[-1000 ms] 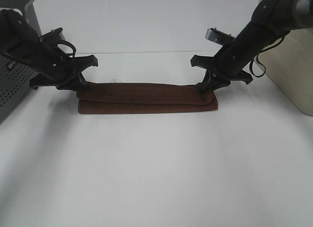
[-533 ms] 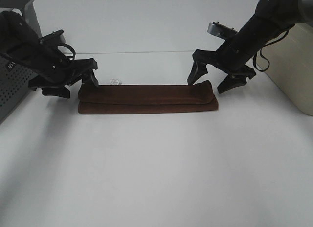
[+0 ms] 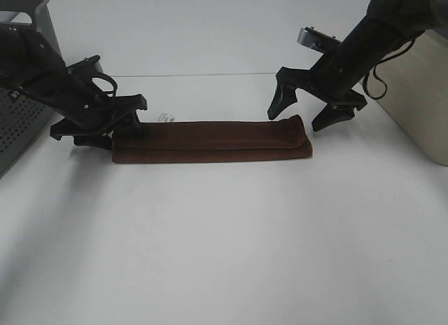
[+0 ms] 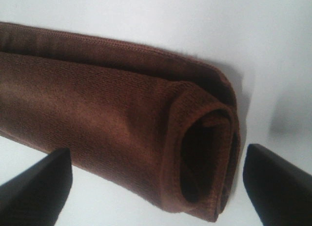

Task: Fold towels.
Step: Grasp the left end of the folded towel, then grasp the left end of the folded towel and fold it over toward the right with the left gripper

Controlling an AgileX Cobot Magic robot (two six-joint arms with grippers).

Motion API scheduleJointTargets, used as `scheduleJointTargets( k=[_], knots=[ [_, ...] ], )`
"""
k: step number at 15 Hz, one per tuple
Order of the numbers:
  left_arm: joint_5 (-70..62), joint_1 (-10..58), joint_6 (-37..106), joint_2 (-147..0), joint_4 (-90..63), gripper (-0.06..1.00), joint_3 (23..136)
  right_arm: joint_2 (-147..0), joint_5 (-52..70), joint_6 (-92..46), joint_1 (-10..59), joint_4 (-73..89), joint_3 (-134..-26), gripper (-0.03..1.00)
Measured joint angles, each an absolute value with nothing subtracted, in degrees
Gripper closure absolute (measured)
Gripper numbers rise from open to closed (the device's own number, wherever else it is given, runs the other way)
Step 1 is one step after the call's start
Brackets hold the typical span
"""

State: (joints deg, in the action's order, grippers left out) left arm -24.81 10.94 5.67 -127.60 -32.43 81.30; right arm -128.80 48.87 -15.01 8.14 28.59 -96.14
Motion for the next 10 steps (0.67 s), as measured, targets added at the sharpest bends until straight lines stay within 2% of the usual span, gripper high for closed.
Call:
scheduleJointTargets(
  k=[2, 4, 7, 10],
  knots=[
    [-24.92, 11.12, 5.67, -127.88, -32.54, 0.49, 81.3, -128.8, 48.87, -15.01, 8.14, 28.59, -96.14, 0.08],
    [-24.92, 11.17, 5.67, -128.11, -32.54, 0.59, 81.3, -128.74, 48.82, -14.27, 8.14, 28.59, -96.14, 0.08],
    [-24.87, 11.23, 5.67, -128.17, -32.14, 0.89, 81.3, -128.74, 48.82, -14.09, 8.14, 28.59, -96.14, 0.08],
    [-25.9, 11.0, 5.56, -127.31, -29.85, 0.9, 81.3, -128.74, 49.05, -14.09, 8.14, 28.59, -96.14, 0.08]
  ],
)
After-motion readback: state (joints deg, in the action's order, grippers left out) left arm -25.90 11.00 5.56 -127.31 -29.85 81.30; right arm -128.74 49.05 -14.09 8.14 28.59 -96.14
